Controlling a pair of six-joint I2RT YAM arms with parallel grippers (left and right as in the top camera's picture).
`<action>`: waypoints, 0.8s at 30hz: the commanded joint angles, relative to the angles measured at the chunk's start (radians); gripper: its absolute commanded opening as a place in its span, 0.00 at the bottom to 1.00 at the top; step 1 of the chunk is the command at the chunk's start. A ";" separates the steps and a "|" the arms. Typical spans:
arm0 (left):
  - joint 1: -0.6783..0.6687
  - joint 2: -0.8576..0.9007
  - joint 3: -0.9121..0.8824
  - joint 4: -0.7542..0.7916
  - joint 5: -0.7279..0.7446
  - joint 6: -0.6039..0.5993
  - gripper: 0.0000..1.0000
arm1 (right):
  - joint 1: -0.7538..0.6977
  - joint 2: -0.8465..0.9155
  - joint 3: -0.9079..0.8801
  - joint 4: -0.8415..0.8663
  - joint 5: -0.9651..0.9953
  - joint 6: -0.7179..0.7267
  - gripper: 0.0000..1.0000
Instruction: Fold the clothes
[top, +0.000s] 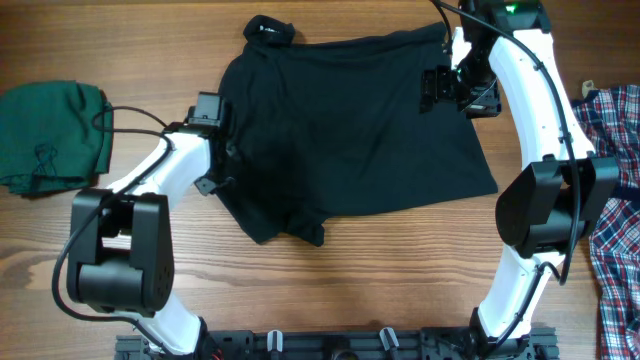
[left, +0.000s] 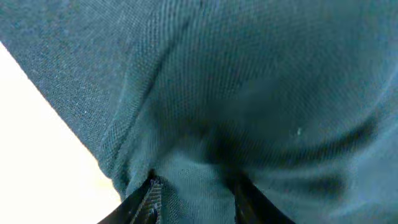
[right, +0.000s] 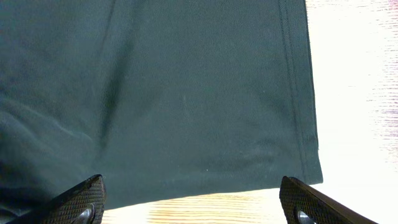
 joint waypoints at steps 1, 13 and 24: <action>0.058 0.015 -0.002 0.092 -0.004 0.125 0.39 | 0.001 0.013 -0.020 0.005 0.000 -0.020 0.90; 0.102 0.015 0.034 0.345 -0.023 0.373 0.41 | 0.000 0.013 -0.133 0.095 0.061 -0.019 0.90; 0.002 -0.054 0.481 -0.427 0.092 0.135 0.40 | -0.021 0.013 -0.133 0.116 0.108 -0.056 0.98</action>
